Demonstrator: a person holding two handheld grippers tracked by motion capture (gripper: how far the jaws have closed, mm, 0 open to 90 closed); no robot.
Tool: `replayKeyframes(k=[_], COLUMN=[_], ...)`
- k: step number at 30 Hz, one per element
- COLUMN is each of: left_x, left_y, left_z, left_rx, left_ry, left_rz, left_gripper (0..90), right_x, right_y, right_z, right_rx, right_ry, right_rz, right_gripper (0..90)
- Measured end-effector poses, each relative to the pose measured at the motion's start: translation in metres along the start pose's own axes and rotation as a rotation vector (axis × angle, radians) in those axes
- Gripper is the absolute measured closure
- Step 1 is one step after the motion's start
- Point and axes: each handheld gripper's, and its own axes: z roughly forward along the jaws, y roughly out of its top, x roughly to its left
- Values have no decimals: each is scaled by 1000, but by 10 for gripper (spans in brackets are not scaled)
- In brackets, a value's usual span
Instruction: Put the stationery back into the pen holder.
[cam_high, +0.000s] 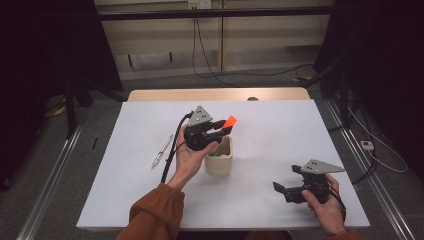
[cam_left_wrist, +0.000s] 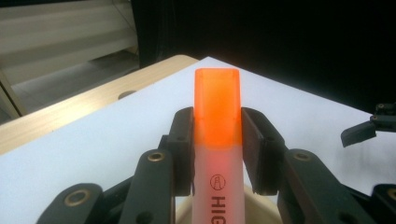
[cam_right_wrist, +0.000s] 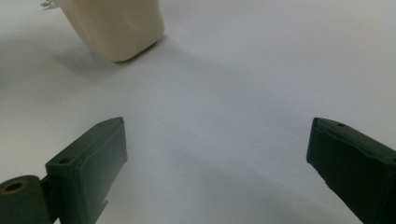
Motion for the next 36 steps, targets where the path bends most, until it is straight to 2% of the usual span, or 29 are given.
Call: replayKeyframes(k=[4,11,16,24,32,36], left_x=[1,3,5,6,8,10], left_y=[-5,-13,-17,-19,-16,-15], left_z=[-2,-2,-4,-6,-13,-16], left_rx=[16,46,79,83,59,58], left_ry=[6,-2,-10,-21,-41,-5], left_rz=[6,-13,-2,-8,-19,-31], left_gripper=[670,669,669,654,512,373], right_x=[0,0,0,0,0,0], right_y=[0,0,0,0,0,0], right_z=[0,0,0,0,0,1], right_rx=[0,-1,1,1,1,1], right_ry=[-1,0,0,0,0,0], right_rz=[0,-1,-1,0,1,1], right_gripper=[53,53,53,53,53,53])
